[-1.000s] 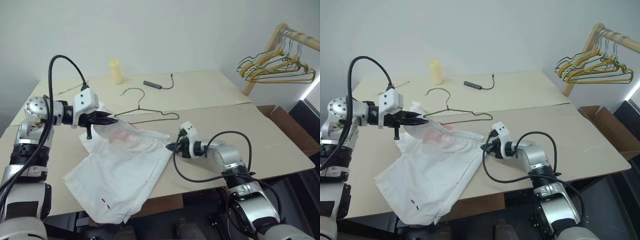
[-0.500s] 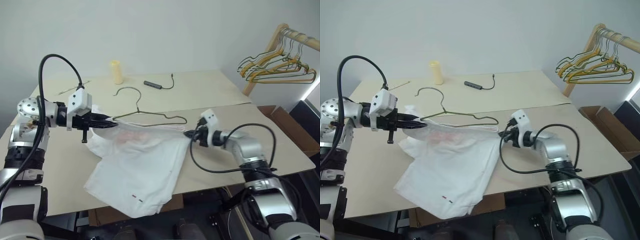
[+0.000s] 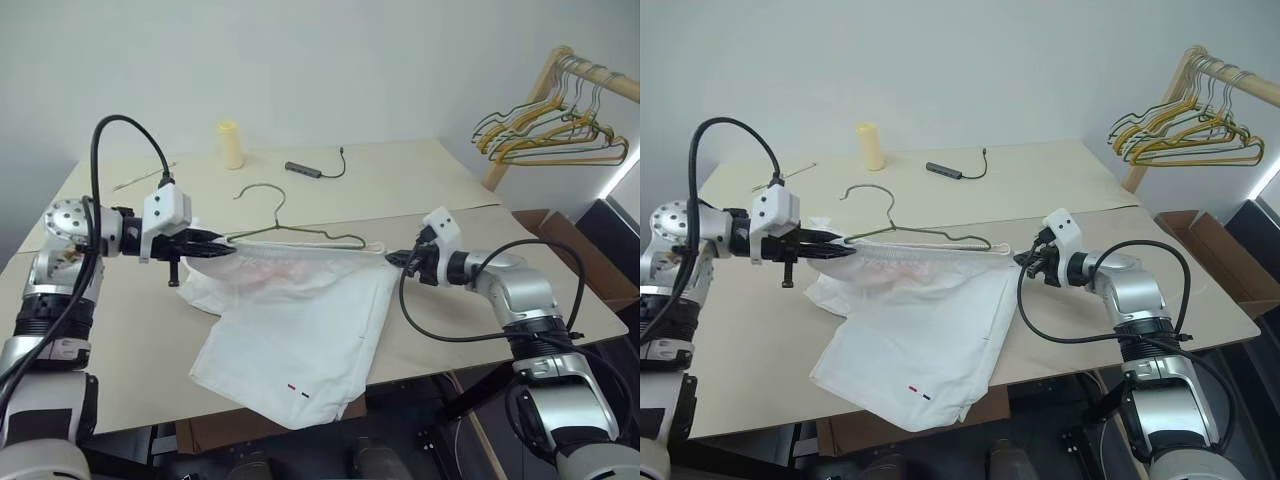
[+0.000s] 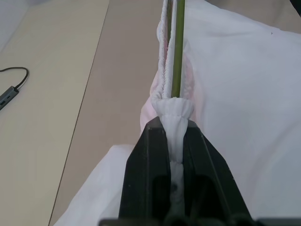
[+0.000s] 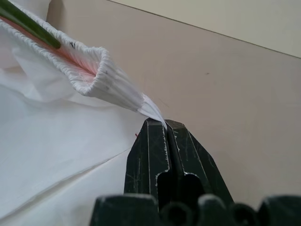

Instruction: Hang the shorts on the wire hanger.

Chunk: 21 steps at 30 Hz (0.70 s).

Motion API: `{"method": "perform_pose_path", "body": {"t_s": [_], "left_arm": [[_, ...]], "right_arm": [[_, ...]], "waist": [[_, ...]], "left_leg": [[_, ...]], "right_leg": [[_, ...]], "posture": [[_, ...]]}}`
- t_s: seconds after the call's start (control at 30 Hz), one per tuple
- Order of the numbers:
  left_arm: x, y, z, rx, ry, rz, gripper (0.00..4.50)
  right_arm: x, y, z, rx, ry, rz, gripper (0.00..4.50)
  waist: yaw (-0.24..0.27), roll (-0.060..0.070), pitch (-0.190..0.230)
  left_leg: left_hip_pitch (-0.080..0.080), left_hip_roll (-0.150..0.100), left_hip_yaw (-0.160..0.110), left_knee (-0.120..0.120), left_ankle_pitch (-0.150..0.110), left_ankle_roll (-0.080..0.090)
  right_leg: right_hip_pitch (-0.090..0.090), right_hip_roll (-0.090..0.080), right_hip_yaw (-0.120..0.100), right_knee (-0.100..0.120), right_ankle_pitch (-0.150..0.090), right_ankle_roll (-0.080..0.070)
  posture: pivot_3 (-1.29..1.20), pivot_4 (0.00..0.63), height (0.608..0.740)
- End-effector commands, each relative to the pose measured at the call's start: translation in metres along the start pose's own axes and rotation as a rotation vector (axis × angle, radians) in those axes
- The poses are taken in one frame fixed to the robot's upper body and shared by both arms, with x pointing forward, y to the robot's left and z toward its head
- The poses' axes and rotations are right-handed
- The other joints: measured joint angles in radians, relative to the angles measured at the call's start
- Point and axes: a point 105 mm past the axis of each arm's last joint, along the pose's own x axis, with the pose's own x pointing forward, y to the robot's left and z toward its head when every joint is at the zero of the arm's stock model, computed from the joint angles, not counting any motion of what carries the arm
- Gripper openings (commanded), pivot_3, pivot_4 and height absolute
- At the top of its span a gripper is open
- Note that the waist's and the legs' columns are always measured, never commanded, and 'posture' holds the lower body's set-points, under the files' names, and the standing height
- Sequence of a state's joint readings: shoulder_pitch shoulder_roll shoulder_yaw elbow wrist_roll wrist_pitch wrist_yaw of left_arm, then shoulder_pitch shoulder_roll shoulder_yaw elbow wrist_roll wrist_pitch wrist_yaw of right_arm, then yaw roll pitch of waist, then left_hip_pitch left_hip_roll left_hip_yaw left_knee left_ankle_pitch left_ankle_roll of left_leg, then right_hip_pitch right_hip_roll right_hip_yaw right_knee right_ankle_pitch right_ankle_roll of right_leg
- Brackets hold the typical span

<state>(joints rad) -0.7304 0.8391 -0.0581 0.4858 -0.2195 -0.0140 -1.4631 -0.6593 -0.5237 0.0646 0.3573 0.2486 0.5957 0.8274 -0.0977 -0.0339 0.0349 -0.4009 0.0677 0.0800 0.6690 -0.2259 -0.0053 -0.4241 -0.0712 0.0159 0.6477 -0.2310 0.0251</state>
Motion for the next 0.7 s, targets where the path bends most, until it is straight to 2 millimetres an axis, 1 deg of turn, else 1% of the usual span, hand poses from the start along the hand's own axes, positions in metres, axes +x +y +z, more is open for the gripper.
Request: {"method": "perform_pose_path", "body": {"t_s": [0.03, 0.17, 0.2, 0.27, 0.33, 0.4, 0.43, 0.5, 0.57, 0.7], "left_arm": [[-0.015, 0.012, -0.002, 0.033, 0.062, 0.07, 0.02], [-0.014, 0.012, -0.007, 0.043, 0.095, 0.076, 0.02], [-0.014, 0.013, -0.007, 0.045, 0.094, 0.081, 0.02], [-0.012, 0.015, -0.007, 0.061, 0.098, 0.1, 0.02], [-0.011, 0.017, -0.007, 0.07, 0.094, 0.109, 0.02], [-0.009, 0.018, -0.004, 0.077, 0.081, 0.109, 0.02], [-0.009, 0.019, -0.002, 0.083, 0.076, 0.108, 0.02], [-0.008, 0.02, 0.001, 0.09, 0.067, 0.105, 0.02], [-0.007, 0.02, 0.003, 0.099, 0.061, 0.097, 0.02], [-0.005, 0.019, 0.006, 0.103, 0.05, 0.086, 0.02]], "right_arm": [[-0.022, -0.023, 0.023, -0.091, -0.031, -0.113, 0.05], [-0.027, -0.017, 0.037, -0.203, -0.049, -0.096, 0.05], [-0.029, -0.013, 0.044, -0.244, -0.066, -0.086, 0.05], [-0.031, 0.003, 0.064, -0.391, -0.095, -0.056, 0.05], [-0.031, 0.013, 0.074, -0.474, -0.1, -0.047, 0.05], [-0.026, 0.025, 0.084, -0.607, -0.069, -0.045, 0.05], [-0.024, 0.029, 0.088, -0.684, -0.048, -0.054, 0.05], [-0.02, 0.036, 0.095, -0.76, -0.037, -0.053, 0.05], [-0.017, 0.042, 0.1, -0.801, -0.049, -0.04, 0.05], [-0.008, 0.053, 0.104, -0.85, -0.042, -0.005, 0.05]], "waist": [[0.0, 0.0, 0.0], [0.001, 0.0, 0.0], [0.001, 0.0, 0.0], [0.001, 0.0, 0.0], [0.0, 0.0, 0.0], [-0.001, 0.001, 0.0], [-0.002, 0.001, 0.0], [0.0, 0.001, 0.0], [0.0, 0.0, 0.0], [0.002, 0.001, 0.0]], "left_leg": [[0.0, 0.0, 0.0, 0.0, 0.0, 0.0], [0.0, 0.0, 0.0, 0.0, 0.0, 0.0], [0.0, 0.0, 0.0, 0.0, 0.0, 0.0], [0.0, 0.0, 0.0, 0.0, 0.0, 0.0], [-0.001, 0.0, 0.0, 0.0, 0.0, 0.0], [0.0, 0.0, 0.001, 0.0, 0.0, 0.0], [0.0, 0.0, 0.001, 0.0, 0.0, 0.0], [0.0, 0.0, 0.001, 0.0, 0.0, 0.0], [0.0, 0.0, 0.001, 0.0, 0.0, 0.0], [-0.002, 0.0, 0.001, 0.0, 0.0, 0.0]], "right_leg": [[0.0, 0.0, 0.0, 0.0, 0.0, 0.0], [0.0, 0.0, 0.0, 0.0, 0.0, 0.0], [0.0, 0.0, 0.0, 0.0, 0.0, 0.0], [0.0, 0.0, 0.0, 0.0, 0.0, 0.0], [-0.001, 0.0, 0.0, 0.0, 0.0, 0.0], [-0.001, 0.0, 0.0, 0.0, 0.0, 0.0], [-0.001, 0.0, 0.0, 0.0, 0.0, 0.0], [-0.001, 0.0, 0.0, 0.0, 0.0, 0.0], [-0.001, 0.0, 0.0, 0.0, 0.0, 0.0], [-0.002, -0.001, -0.001, 0.0, 0.0, 0.0]], "posture": [[-0.05, 0.0, 0.74], [-0.05, 0.0, 0.74], [-0.05, 0.0, 0.74], [-0.05, 0.0, 0.74], [-0.06, 0.0, 0.74], [-0.06, 0.0, 0.74], [-0.06, 0.0, 0.74], [-0.06, 0.0, 0.74], [-0.06, 0.0, 0.74], [-0.07, 0.0, 0.74]]}}
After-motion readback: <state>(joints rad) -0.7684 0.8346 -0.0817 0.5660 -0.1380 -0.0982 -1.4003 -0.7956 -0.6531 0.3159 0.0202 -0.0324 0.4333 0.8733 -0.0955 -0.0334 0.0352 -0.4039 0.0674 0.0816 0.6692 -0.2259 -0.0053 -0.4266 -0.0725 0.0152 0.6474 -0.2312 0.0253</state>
